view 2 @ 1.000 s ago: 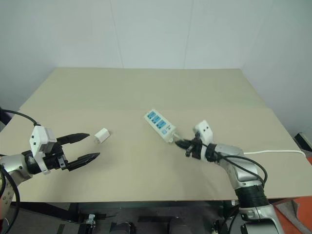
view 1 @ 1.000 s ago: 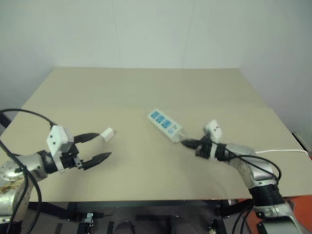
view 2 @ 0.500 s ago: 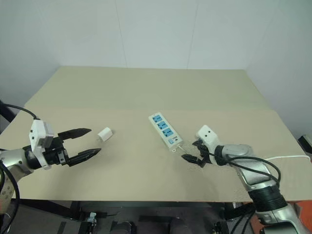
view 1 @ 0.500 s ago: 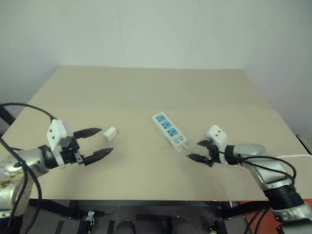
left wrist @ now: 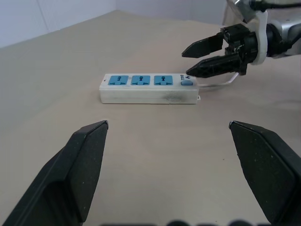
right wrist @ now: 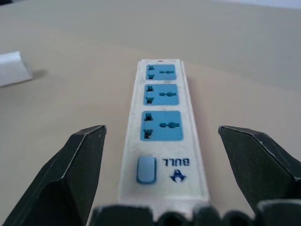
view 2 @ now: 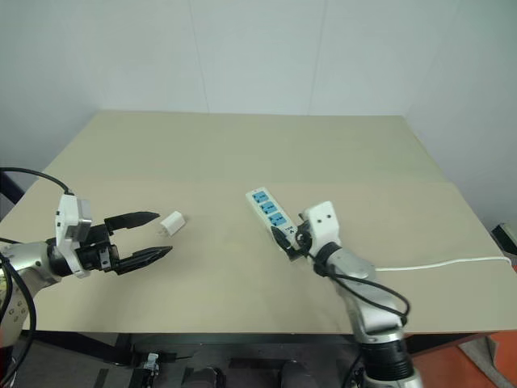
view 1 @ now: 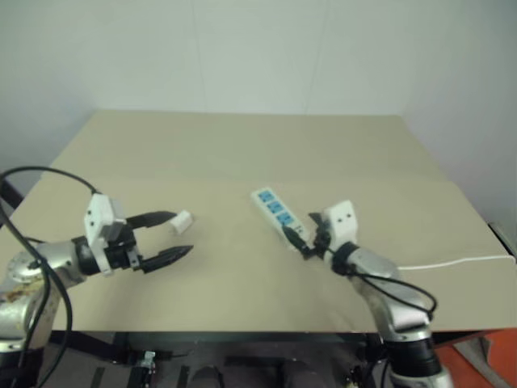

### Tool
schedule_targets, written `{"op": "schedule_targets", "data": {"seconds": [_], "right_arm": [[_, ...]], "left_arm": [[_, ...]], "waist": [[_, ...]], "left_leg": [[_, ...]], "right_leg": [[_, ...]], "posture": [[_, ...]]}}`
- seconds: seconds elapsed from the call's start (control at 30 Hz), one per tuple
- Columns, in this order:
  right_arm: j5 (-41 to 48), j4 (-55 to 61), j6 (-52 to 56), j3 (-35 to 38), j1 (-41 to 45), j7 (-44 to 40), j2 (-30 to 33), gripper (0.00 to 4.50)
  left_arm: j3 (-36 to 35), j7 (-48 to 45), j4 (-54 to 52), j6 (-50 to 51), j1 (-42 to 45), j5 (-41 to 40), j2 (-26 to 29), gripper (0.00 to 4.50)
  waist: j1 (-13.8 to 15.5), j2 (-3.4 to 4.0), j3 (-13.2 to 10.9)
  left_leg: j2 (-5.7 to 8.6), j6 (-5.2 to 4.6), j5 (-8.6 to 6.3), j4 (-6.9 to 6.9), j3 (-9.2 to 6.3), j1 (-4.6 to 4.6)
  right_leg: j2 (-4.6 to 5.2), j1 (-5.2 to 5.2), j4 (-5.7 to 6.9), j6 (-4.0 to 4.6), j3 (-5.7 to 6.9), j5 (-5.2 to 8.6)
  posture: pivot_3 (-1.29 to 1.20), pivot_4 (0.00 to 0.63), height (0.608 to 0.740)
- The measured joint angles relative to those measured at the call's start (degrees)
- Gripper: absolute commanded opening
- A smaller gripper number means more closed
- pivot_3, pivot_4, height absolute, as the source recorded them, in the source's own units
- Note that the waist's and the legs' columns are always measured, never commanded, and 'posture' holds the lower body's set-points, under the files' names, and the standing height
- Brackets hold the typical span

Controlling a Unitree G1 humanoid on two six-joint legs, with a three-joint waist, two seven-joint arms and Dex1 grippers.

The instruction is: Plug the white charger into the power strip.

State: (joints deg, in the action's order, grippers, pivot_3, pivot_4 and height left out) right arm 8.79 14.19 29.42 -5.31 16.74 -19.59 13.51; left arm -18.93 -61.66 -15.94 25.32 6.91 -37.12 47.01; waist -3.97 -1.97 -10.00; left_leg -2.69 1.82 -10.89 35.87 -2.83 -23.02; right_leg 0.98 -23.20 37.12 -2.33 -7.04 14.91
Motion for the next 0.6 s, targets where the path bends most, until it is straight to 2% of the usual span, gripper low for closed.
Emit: {"op": "schedule_targets", "data": {"seconds": [0.23,0.57,0.6], "right_arm": [[-7.40,-12.82,-11.17,-3.21,-0.01,3.63,-1.21,4.47],[-7.39,-24.99,-21.07,-3.04,4.13,0.79,-5.68,4.47],[-7.30,-26.36,-21.93,-3.03,4.82,0.26,-6.12,4.30]], "left_arm": [[-0.08,-0.28,-0.02,0.01,-0.21,-0.03,0.47,4.50],[-0.11,-0.94,0.01,0.00,-0.50,-0.36,0.51,4.50],[-0.10,-1.01,0.02,0.00,-0.49,-0.38,0.51,4.50]], "waist": [[-0.05,0.00,0.00],[-1.64,-0.11,0.08],[-1.95,-0.13,0.10]], "left_leg": [[-0.01,0.00,0.00,-0.02,0.00,0.01],[-0.17,0.00,0.00,-0.01,-0.03,0.34],[-0.23,0.00,0.00,-0.02,-0.01,0.41]], "right_leg": [[0.00,-0.01,0.00,0.03,0.01,0.00],[-0.21,0.20,0.08,0.16,-0.02,-0.13],[-0.26,0.21,0.08,0.22,-0.05,-0.19]], "posture": [[0.00,0.150,0.740],[0.00,0.150,0.740],[0.00,0.150,0.740]]}}
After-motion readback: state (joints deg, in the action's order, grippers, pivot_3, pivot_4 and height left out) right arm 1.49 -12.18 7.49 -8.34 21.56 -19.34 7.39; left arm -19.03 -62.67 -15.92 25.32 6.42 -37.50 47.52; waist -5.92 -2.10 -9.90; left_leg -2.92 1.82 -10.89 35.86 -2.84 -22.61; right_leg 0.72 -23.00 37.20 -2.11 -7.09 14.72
